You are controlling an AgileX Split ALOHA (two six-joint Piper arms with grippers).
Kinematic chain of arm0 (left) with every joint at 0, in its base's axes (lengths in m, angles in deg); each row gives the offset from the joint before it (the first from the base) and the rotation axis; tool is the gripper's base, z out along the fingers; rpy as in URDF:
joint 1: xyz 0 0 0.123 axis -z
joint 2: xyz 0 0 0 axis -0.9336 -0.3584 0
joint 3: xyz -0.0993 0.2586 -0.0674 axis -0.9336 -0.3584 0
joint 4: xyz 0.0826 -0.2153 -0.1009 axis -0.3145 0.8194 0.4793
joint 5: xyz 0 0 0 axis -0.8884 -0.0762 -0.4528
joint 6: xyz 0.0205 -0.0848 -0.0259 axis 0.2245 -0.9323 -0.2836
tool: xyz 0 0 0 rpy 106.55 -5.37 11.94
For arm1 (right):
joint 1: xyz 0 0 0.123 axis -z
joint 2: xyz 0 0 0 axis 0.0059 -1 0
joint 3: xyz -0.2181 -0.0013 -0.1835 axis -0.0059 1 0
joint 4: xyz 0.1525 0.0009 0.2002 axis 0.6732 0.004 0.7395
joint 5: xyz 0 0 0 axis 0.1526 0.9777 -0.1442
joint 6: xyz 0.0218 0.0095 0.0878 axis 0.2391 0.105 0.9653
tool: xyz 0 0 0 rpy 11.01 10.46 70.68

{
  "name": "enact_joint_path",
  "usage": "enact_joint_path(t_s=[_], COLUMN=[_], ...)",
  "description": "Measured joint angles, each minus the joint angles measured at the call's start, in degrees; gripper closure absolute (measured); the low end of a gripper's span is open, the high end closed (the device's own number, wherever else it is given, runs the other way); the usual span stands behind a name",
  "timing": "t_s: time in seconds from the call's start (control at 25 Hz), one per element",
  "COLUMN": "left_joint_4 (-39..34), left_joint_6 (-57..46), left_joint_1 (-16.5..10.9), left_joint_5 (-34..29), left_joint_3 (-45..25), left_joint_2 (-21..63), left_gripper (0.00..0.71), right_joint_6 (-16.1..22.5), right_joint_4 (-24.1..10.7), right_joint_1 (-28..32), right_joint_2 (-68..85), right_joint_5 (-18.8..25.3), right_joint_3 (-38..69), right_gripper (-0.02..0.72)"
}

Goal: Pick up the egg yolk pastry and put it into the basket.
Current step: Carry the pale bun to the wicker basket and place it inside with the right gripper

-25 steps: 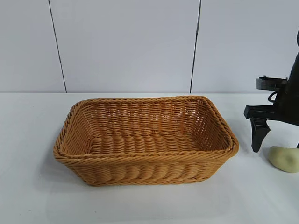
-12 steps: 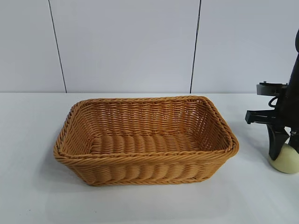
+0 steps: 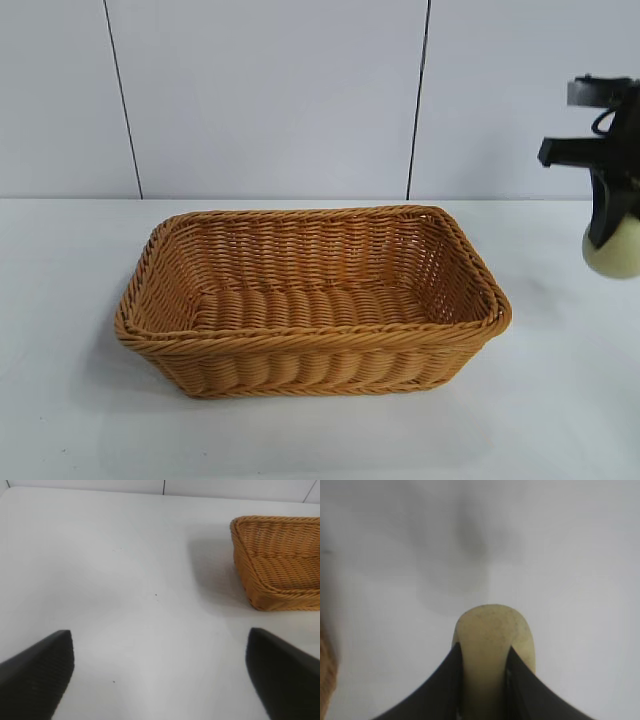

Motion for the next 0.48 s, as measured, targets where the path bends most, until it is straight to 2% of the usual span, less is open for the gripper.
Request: enact_joint_path(t_s=[0.16,0.48], left_joint_4=[0.0,0.0], left_joint_6=[0.0,0.0], left_joint_1=[0.0,0.0], left_joint_5=[0.0,0.0], left_joint_3=[0.0,0.0], left_joint_2=[0.0,0.0], left_gripper=[0.041,0.041], right_joint_6=[0.0,2.91], right_joint_4=[-0.06,0.18], right_joint_1=[-2.19,-14.91], right_joint_2=[0.07,0.07], right_joint_5=[3.51,4.04], right_joint_3=[-6.73,-11.48], right_gripper=[0.552,0.552])
